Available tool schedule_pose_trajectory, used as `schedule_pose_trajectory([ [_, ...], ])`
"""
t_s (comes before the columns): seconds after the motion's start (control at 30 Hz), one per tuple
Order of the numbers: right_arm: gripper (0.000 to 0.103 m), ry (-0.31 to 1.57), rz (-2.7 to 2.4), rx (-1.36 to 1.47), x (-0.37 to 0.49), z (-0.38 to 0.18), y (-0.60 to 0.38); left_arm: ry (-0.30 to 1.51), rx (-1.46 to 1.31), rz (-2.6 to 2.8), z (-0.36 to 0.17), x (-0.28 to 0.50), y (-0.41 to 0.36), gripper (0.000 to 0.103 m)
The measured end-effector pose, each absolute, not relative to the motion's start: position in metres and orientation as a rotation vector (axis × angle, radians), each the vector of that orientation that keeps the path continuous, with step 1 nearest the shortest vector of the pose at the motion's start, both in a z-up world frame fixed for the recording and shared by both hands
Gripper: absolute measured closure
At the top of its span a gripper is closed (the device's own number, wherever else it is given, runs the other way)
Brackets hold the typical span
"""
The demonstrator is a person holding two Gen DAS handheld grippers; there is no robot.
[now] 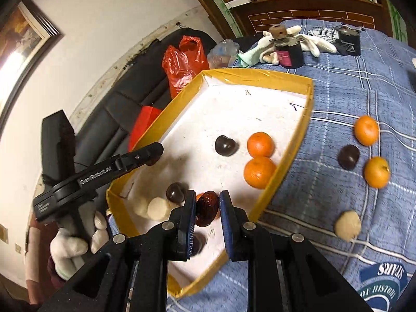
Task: Organize fruits
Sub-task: 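Release both red dates into the white tray from both grippers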
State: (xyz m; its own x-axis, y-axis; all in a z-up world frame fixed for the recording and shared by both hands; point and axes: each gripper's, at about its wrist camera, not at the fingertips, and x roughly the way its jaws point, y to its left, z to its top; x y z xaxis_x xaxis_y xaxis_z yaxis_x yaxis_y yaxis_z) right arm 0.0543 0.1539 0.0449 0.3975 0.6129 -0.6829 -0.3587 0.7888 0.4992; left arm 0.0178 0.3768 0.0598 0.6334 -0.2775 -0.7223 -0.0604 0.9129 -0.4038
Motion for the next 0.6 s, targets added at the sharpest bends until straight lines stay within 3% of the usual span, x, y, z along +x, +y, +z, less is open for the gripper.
schedule_pose_trajectory([
  [0.07, 0.081, 0.984, 0.603, 0.275, 0.057, 0.044, 0.160, 0.872, -0.429, -0.128, 0.060, 0.016, 0.379, 0.039],
  [0.37, 0.078, 0.944, 0.570, 0.240, 0.051, 0.054, 0.162, 0.814, -0.502, -0.133, 0.072, -0.012, 0.388, 0.036],
  [0.6, 0.076, 0.877, 0.470, 0.307, 0.036, 0.071, 0.098, 0.774, -0.531, -0.142, 0.086, -0.034, 0.382, 0.031],
])
